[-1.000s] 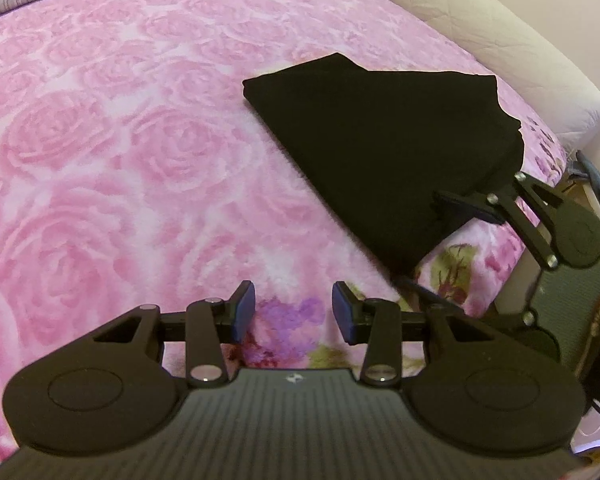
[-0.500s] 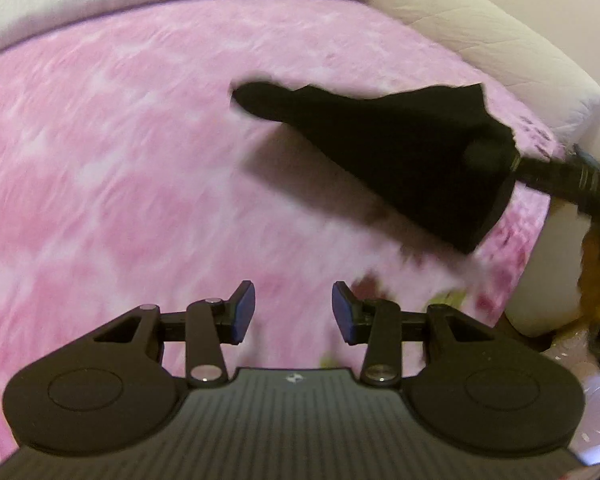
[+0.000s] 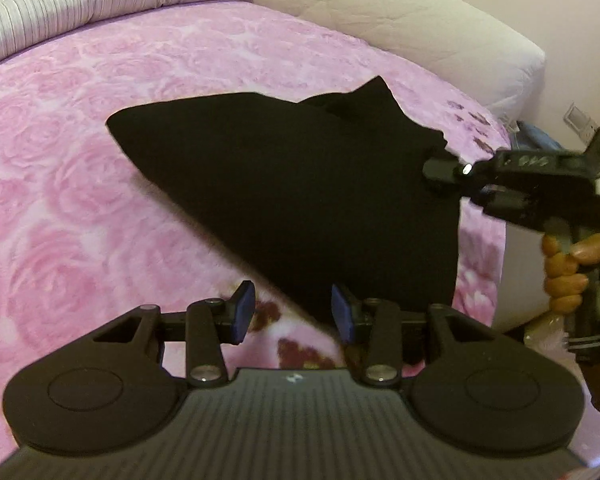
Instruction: Fold clothes
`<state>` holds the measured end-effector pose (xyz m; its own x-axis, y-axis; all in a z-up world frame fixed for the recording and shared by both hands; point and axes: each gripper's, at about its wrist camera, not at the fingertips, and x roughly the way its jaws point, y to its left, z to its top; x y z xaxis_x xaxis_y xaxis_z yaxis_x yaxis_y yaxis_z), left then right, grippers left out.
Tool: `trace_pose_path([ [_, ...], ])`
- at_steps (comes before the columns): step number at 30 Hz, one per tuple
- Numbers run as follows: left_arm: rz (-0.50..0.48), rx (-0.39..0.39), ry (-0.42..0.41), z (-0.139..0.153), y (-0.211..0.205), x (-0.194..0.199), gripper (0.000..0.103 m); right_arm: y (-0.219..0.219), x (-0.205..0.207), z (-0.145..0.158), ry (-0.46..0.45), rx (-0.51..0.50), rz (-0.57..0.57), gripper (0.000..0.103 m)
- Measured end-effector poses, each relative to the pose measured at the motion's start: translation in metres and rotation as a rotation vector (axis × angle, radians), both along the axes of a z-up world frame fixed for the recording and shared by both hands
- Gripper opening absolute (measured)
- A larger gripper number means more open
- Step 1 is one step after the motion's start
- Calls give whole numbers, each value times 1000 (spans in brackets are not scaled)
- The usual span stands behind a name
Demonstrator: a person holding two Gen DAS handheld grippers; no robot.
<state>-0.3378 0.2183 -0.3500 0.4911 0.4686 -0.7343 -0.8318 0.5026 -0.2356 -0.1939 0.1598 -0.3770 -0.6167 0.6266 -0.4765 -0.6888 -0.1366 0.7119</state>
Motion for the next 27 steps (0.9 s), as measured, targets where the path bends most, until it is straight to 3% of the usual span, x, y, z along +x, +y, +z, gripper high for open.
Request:
trace_pose_path([
  [5,20,73,-9,21,7,9,37,-3,-7,58,-21,262,115,12],
  [7,0,88,-17,24,11,22,38,-15,-6,79,-62,406,131,12],
  [8,-10,86,-11,21,14,28,39,-16,-2,79,-91,423,100,12],
  [11,-31,71,8,10,19,45,39,3,23,44,-151,242,-39,12],
  [13,-34,68,18,5,20,51,39,22,40,-3,-117,27,-100,12],
  [14,-33,71,22,5,19,51,39,24,42,-15,-90,4,-109,12],
  [19,-30,76,12,10,16,48,39,12,51,11,-29,117,-132,11],
  [23,-24,74,18,8,18,49,42,18,51,-1,-89,50,-164,10],
  [26,-21,93,42,11,16,47,42,24,51,-14,-8,9,-250,10],
  [27,-21,99,50,11,16,46,42,18,51,-7,-6,47,-263,10],
])
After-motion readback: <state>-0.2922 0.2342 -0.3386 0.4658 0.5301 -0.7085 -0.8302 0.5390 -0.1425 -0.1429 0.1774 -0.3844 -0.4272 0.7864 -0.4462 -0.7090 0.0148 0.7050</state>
